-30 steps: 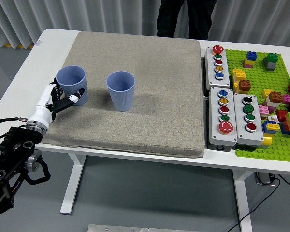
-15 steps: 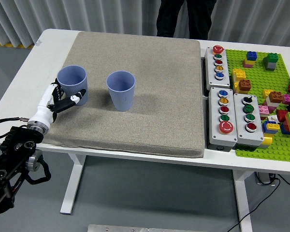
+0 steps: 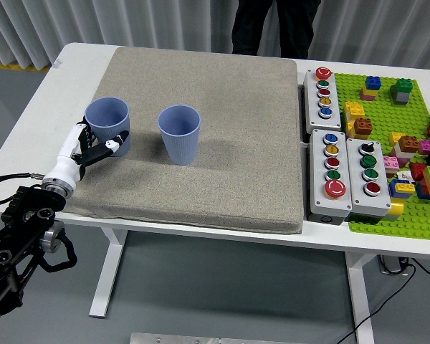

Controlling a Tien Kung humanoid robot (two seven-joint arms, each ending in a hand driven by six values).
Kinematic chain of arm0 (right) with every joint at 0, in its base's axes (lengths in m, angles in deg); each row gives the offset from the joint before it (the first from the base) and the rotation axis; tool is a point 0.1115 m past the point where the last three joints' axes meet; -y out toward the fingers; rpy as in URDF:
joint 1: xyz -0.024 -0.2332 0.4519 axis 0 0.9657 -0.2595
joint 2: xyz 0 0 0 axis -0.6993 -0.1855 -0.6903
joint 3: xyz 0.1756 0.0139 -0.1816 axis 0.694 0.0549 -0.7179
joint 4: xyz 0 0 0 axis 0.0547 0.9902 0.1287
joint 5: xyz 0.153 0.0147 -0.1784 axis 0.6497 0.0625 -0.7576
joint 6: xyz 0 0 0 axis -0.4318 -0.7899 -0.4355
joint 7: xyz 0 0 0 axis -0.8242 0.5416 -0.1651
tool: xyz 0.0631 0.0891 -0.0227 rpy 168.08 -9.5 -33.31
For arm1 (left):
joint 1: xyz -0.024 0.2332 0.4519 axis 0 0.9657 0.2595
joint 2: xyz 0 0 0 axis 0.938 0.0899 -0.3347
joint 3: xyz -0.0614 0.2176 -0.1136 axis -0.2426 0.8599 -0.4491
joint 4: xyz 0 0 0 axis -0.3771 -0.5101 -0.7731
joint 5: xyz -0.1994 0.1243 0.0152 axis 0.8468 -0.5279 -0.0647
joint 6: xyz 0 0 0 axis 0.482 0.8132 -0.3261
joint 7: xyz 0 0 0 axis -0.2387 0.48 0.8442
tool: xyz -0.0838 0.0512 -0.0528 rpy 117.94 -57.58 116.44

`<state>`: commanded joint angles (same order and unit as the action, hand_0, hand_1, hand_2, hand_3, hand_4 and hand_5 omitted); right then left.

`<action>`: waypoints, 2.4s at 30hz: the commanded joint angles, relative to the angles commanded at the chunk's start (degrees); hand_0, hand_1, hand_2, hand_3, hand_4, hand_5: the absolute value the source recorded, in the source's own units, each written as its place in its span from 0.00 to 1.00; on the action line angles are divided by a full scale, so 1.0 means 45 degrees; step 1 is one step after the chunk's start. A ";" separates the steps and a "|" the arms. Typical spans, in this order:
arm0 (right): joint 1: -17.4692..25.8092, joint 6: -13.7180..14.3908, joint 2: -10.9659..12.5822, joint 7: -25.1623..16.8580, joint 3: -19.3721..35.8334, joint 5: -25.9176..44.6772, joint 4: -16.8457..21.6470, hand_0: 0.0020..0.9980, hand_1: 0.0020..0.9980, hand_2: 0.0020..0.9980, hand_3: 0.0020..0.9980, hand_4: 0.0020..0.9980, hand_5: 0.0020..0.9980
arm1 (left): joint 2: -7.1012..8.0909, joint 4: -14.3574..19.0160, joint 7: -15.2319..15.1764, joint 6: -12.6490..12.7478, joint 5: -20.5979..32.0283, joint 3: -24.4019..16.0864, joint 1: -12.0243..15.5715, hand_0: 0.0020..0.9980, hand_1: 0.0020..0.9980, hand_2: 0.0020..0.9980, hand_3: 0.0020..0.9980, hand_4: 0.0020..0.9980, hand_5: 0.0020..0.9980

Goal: Pick cup pour cup place

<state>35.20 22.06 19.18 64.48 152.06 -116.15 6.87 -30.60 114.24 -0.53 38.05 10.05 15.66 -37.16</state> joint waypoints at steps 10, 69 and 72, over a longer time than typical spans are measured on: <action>-0.0009 0.0004 0.0005 0.0000 -0.0005 0.0015 0.0000 0.70 0.68 0.62 0.60 0.03 0.20 | -0.0050 -0.0053 0.0020 0.0027 -0.0033 0.0019 -0.0065 1.00 1.00 1.00 1.00 0.82 0.23; -0.0051 -0.0016 0.0012 0.0011 0.0113 -0.0148 0.0000 0.70 0.68 0.62 0.60 0.03 0.20 | -0.0197 -0.0217 0.0155 0.0493 -0.0452 0.0136 -0.0280 0.91 0.86 0.95 1.00 0.82 0.23; -0.0052 -0.0018 0.0010 0.0013 0.0136 -0.0170 0.0000 0.70 0.68 0.62 0.60 0.03 0.20 | -0.0219 -0.0216 0.0091 0.0708 -0.0446 0.0170 -0.0270 0.86 0.79 0.87 1.00 0.82 0.23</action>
<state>34.97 21.98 19.23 64.53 152.67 -116.91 6.87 -31.59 113.27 -0.12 41.23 8.05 16.43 -38.38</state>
